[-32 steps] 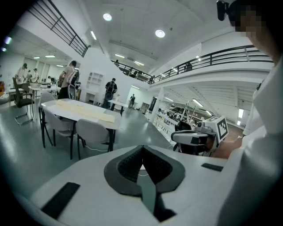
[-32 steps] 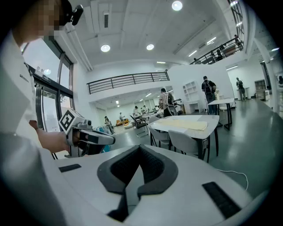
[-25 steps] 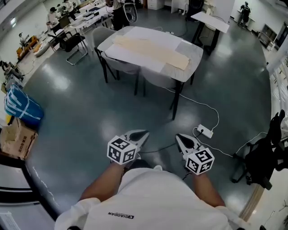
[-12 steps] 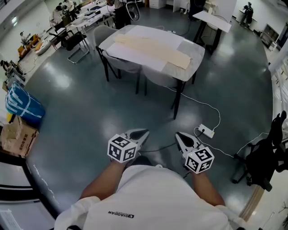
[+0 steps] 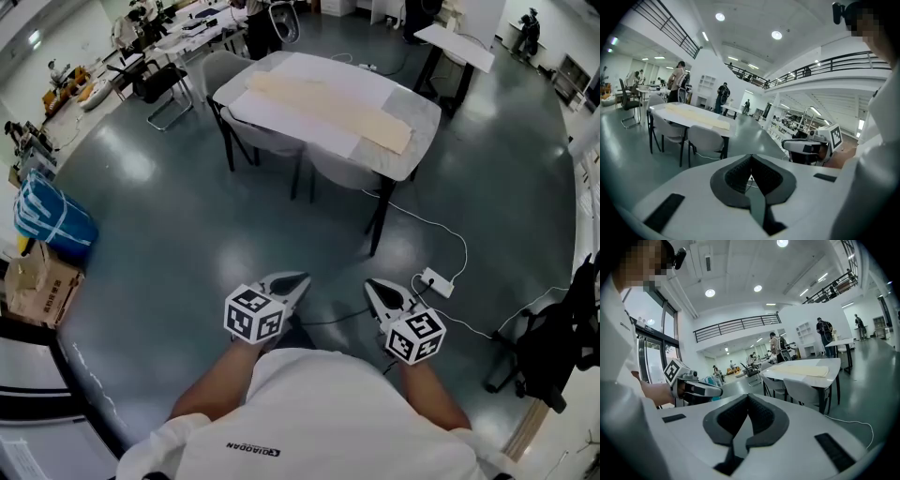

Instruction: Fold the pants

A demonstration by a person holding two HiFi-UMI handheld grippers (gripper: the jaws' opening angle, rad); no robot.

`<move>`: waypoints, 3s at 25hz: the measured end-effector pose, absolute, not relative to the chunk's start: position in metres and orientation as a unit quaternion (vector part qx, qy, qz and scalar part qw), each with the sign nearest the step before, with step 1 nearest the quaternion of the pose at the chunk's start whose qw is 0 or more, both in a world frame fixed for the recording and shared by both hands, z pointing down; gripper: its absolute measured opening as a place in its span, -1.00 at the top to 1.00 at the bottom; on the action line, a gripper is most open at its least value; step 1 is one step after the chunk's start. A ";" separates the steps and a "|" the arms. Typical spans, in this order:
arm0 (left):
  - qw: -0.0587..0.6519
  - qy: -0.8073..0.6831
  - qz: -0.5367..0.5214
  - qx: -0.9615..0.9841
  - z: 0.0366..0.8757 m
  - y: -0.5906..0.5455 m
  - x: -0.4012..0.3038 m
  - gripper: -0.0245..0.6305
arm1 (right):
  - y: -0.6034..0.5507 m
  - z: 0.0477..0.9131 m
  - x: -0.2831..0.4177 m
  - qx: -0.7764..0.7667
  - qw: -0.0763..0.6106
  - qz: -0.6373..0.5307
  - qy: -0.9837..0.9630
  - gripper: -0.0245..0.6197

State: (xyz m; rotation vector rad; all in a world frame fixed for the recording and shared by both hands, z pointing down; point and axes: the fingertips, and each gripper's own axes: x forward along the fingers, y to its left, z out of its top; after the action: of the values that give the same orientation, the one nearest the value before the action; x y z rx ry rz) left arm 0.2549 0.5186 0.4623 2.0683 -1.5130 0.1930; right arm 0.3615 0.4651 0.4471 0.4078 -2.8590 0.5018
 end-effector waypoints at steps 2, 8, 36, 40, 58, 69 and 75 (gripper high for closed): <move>0.288 -0.563 0.071 0.771 0.471 0.508 0.238 0.84 | 0.453 0.454 0.343 0.135 0.111 0.172 -0.969 0.86; 0.294 -0.563 0.062 0.770 0.476 0.457 0.155 0.84 | 0.404 0.463 0.257 0.132 0.130 0.176 -0.967 0.86; 0.311 -0.530 0.059 0.787 0.487 0.315 -0.160 0.84 | 0.265 0.458 -0.056 0.172 0.162 0.174 -0.956 0.86; 0.312 -0.537 0.046 0.783 0.488 0.304 -0.178 0.84 | 0.251 0.465 -0.080 0.156 0.167 0.175 -0.958 0.86; 0.289 -0.533 0.088 0.790 0.481 0.100 -0.260 0.84 | 0.042 0.454 -0.165 0.165 0.115 0.180 -0.963 0.86; 0.267 -0.578 0.098 0.765 0.486 -0.033 -0.351 0.84 | -0.077 0.469 -0.198 0.184 0.115 0.187 -0.958 0.86; 0.282 -0.608 0.110 0.734 0.499 -0.066 -0.438 0.83 | -0.095 0.475 -0.229 0.201 0.123 0.198 -0.952 0.86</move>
State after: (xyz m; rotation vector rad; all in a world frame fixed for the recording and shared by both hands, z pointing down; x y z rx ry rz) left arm -0.4377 -0.0662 0.4995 1.9657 -1.6294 0.2934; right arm -0.2293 -0.0953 0.4755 0.5852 -2.7759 0.5771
